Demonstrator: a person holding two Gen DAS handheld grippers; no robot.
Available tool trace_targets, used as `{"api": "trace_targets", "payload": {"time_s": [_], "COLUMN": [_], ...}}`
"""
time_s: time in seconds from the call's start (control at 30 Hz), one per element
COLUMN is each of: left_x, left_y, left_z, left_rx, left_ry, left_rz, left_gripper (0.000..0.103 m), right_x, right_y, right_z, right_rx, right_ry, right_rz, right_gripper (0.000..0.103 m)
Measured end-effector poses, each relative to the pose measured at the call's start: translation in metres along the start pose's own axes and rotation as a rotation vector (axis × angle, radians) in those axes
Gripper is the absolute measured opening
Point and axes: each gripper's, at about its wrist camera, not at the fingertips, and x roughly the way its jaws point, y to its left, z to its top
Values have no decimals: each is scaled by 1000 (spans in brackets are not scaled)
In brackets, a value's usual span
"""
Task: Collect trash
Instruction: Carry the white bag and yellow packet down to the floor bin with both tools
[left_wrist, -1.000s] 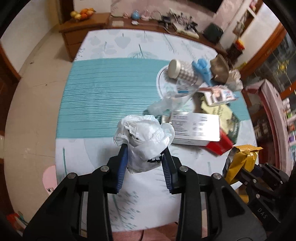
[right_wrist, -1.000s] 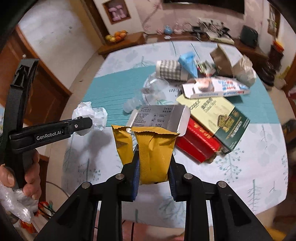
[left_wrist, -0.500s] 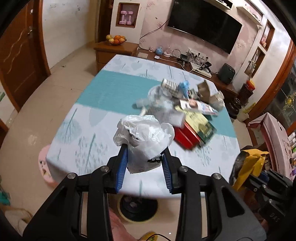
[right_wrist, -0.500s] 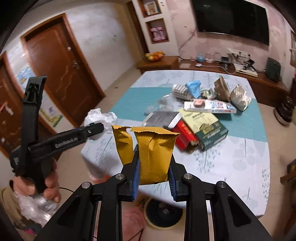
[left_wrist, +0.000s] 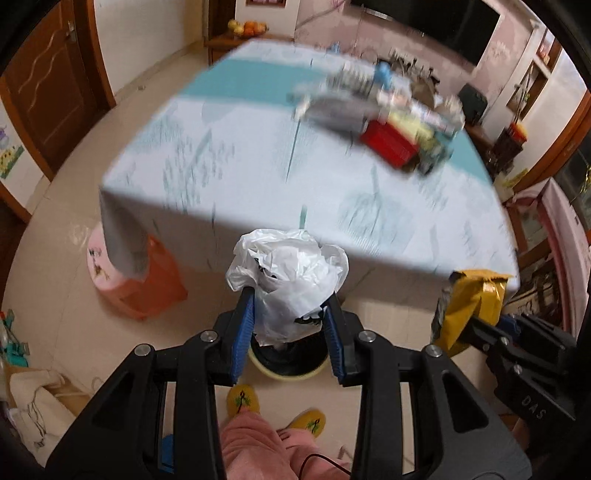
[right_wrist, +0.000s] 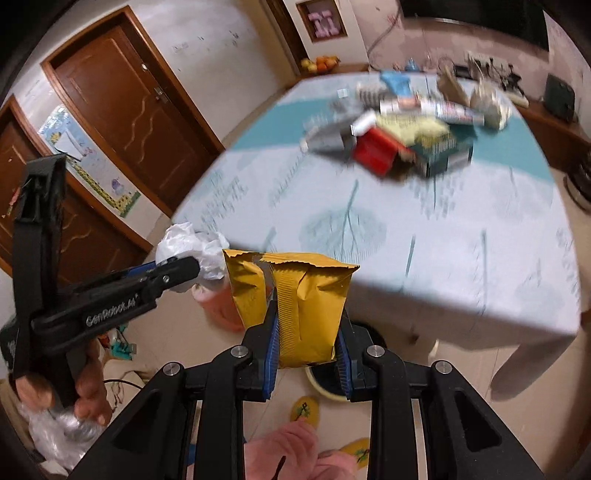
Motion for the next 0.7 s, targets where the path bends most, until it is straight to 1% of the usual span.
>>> {"api": "trace_targets", "payload": {"time_s": [0.03, 0.2, 0.3, 0.4, 0.47, 0.57, 0.63, 0.67, 0.7], "left_x": [10, 95, 148, 198, 231, 267, 288, 301, 309], "left_y": [2, 19, 30, 37, 42, 44, 42, 42, 42], "left_z": [-7, -61, -88, -108, -119, -128, -132, -132, -134], "left_rx": [-1, -14, -20, -14, -24, -7, 23, 35, 41], "left_ry": [13, 151, 202, 249, 274, 274, 269, 273, 276], "left_rz": [-2, -25, -22, -17, -42, -58, -49, -50, -48], "left_gripper": [32, 33, 34, 34, 35, 39, 42, 46, 55], "right_x": [13, 96, 154, 205, 237, 280, 304, 317, 329], "right_y": [-1, -20, -35, -51, -61, -73, -80, -87, -90], "right_z": [-8, -60, -98, -130, -146, -164, -172, -170, -171], "right_rx": [1, 47, 82, 109, 121, 129, 134, 138, 140], "right_ry": [11, 107, 171, 212, 237, 241, 241, 241, 239], "right_rz": [-8, -52, -80, -96, -106, -108, -95, -94, -98], "right_gripper": [26, 26, 26, 26, 27, 27, 32, 34, 40]}}
